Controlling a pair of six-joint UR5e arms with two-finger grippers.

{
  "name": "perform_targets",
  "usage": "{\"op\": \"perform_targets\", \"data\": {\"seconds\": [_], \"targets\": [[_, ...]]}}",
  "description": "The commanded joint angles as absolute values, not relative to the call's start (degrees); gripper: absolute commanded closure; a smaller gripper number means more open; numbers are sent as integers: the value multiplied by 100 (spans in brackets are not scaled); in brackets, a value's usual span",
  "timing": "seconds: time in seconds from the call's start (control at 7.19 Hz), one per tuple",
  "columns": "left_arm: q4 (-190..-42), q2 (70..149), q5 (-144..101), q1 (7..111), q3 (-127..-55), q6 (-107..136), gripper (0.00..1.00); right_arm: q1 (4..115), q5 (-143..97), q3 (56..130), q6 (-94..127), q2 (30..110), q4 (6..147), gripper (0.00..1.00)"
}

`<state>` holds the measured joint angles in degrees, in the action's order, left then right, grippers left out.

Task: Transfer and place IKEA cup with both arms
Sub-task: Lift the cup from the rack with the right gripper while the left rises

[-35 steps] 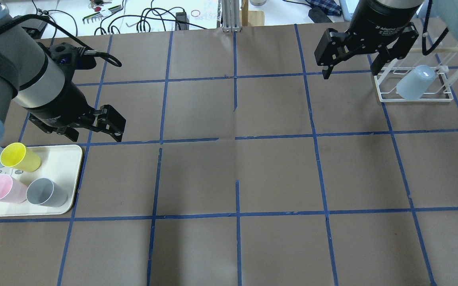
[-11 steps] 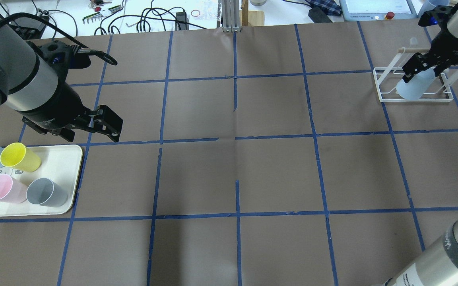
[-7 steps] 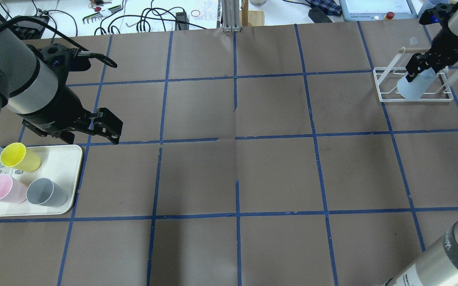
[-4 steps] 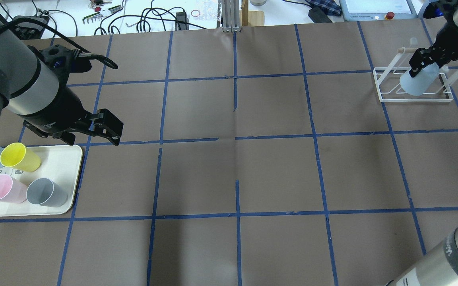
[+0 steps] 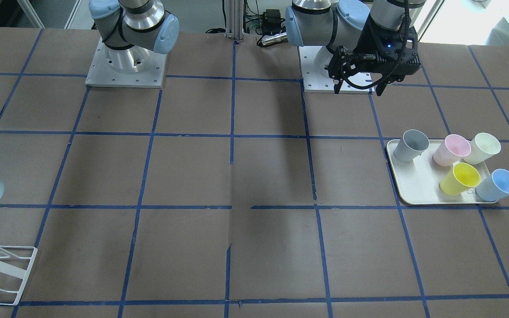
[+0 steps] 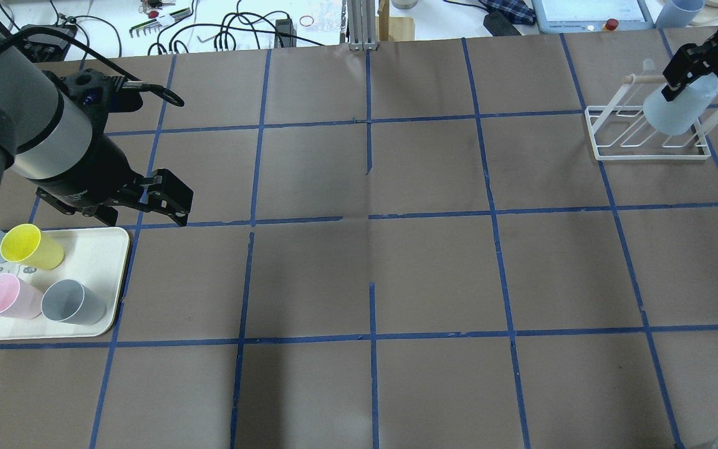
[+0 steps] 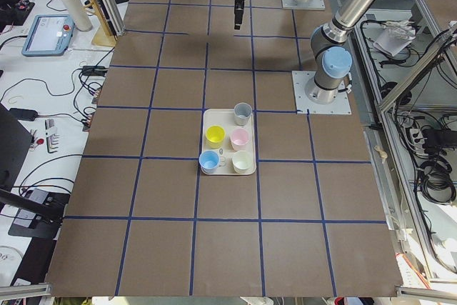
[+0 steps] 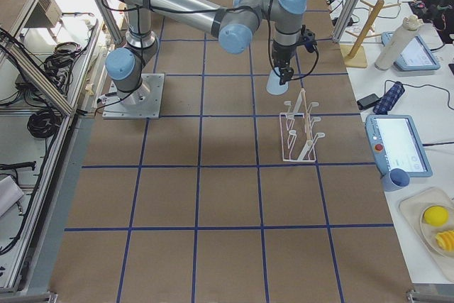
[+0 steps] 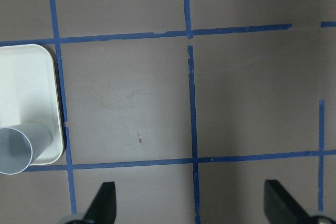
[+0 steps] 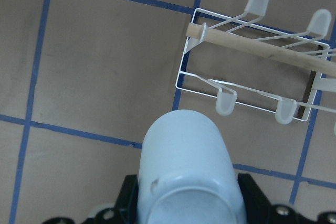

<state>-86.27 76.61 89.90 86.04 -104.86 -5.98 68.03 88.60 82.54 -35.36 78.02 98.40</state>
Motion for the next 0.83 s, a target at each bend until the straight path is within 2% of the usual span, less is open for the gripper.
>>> {"op": "perform_targets", "data": {"seconds": [0.0,0.28,0.7], "targets": [[-8605,7699,8982,8578,-10503,-702,0,7371,8877,8314,-3061,8391,9196,67],[-8587,7752,8092,8116,-10398,-695,0,7855,8807,8332,-2316,8735,8563,67],[-9050,7752,6228,7034,-10371,-1036,0,8385,7688,8341,-1268,8771,8351,67]]}}
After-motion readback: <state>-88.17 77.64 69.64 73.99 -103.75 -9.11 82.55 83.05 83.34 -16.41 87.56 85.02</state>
